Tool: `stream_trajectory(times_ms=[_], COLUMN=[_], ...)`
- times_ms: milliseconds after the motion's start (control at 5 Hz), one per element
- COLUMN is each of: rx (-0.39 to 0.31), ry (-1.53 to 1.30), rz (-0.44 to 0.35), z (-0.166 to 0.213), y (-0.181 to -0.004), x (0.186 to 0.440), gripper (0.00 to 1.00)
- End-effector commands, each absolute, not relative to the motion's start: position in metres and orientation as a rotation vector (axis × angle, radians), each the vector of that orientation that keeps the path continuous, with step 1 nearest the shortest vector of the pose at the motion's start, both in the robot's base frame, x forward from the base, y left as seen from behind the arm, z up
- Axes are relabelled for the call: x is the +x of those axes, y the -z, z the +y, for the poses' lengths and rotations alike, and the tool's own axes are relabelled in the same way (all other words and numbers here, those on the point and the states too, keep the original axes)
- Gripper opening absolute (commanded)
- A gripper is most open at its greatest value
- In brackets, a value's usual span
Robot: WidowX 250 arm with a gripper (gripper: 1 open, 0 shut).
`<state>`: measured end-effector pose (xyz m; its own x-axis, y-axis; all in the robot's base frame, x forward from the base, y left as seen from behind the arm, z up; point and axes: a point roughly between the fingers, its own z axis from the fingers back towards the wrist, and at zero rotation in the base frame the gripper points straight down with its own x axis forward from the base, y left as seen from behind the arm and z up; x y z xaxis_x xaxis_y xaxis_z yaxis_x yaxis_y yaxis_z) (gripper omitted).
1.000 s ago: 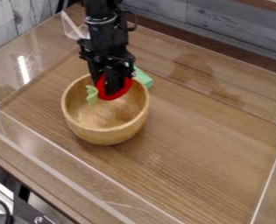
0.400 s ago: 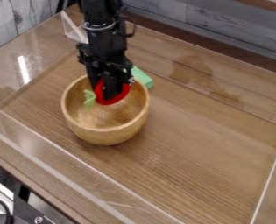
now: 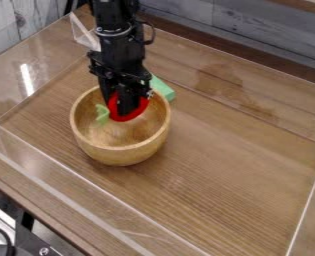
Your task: Move the red object to the right side of the table
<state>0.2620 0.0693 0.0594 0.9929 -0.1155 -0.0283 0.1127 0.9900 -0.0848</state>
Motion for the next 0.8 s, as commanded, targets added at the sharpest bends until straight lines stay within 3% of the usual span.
stream_trajectory(times_ms=[0, 600], rx=[-0.066, -0.073], ry=[0.127, 0.142], rz=[-0.018, -0.017], z=[0.0666, 0.0593], y=[-0.0754, -0.0776], x=[0.266, 0.2643], gripper=[0.0, 0.0])
